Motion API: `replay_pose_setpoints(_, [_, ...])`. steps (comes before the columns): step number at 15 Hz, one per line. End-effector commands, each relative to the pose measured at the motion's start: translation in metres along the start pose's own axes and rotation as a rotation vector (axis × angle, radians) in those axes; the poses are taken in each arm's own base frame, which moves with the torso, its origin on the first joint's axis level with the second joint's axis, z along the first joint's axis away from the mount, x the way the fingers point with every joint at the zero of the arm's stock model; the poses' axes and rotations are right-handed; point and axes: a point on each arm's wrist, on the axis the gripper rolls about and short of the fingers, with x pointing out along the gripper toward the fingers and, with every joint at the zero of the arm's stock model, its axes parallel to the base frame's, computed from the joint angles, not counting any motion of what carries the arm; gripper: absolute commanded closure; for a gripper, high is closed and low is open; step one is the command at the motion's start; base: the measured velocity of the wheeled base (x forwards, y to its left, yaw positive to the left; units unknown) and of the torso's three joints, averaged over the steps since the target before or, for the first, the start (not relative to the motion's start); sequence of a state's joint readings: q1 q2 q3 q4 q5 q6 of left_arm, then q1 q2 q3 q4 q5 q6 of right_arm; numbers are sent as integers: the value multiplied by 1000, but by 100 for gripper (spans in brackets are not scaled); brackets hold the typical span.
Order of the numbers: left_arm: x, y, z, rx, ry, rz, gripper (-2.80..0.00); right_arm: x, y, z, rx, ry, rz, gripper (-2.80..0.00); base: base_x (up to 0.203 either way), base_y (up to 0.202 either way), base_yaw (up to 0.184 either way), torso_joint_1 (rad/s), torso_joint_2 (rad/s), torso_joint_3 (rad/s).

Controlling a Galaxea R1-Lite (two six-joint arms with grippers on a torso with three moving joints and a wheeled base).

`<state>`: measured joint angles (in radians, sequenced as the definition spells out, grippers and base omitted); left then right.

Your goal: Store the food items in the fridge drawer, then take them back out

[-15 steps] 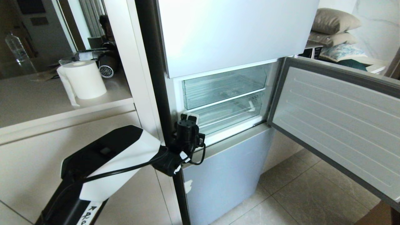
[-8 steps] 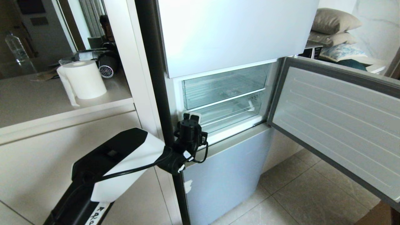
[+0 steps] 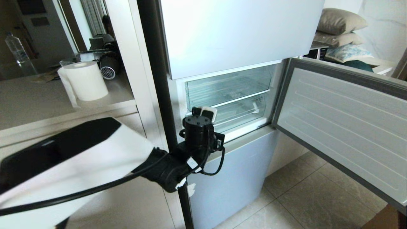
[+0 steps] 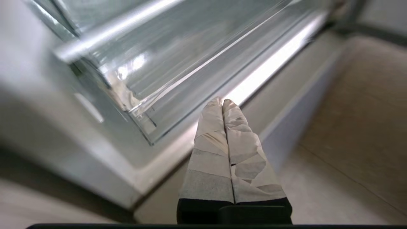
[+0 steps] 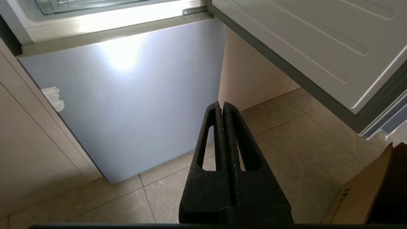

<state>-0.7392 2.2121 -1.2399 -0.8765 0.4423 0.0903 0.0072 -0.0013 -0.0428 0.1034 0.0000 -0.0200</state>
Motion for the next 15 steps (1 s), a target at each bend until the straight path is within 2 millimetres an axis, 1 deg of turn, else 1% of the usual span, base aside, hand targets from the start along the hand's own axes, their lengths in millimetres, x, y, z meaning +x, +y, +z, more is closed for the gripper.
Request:
replay_pose_setpoints(1, [-82,14,72,-58,-133,-62,0,0,0,0,-8,0,0,0,0,0,0,0,0,0])
replay_pose_setpoints(2, [-115,26,86,-72,-163,-80,0,0,0,0,-6,0,0,0,0,0,0,0,0,0])
replay_pose_setpoints(3, [-145,41,94,-84,-184,-92,0,0,0,0,-5,0,0,0,0,0,0,0,0,0])
replay_pose_setpoints(4, [-177,62,98,-98,-210,-90,0,0,0,0,-5,0,0,0,0,0,0,0,0,0])
replay_pose_setpoints(6, [-231,110,103,-136,-285,-25,0,0,0,0,-6,0,0,0,0,0,0,0,0,0])
replay_pose_setpoints(7, [-260,139,105,-158,-338,53,0,0,0,0,-6,0,0,0,0,0,0,0,0,0])
replay_pose_setpoints(8, [-289,168,102,-168,-384,175,0,0,0,0,-6,2,0,0,0,0,0,0,0,0])
replay_pose_setpoints(9, [-312,190,95,-157,-398,323,0,0,0,0,-6,1,0,0,0,0,0,0,0,0])
replay_pose_setpoints(10, [-339,201,83,-141,-409,441,0,0,0,0,-6,1,0,0,0,0,0,0,0,0])
replay_pose_setpoints(11, [-369,203,65,-117,-412,505,0,0,0,0,-6,1,0,0,0,0,0,0,0,0])
replay_pose_setpoints(12, [-387,198,41,-90,-373,496,0,0,0,0,-6,1,0,0,0,0,0,0,0,0])
replay_pose_setpoints(13, [-397,191,15,-67,-306,451,0,0,0,0,-6,2,0,0,0,0,0,0,0,0])
replay_pose_setpoints(14, [-404,183,-14,-47,-217,368,0,0,0,0,-6,1,1,0,0,0,0,0,0,0])
replay_pose_setpoints(15, [-406,176,-44,-41,-101,270,0,0,0,0,-6,2,0,0,0,0,0,0,0,0])
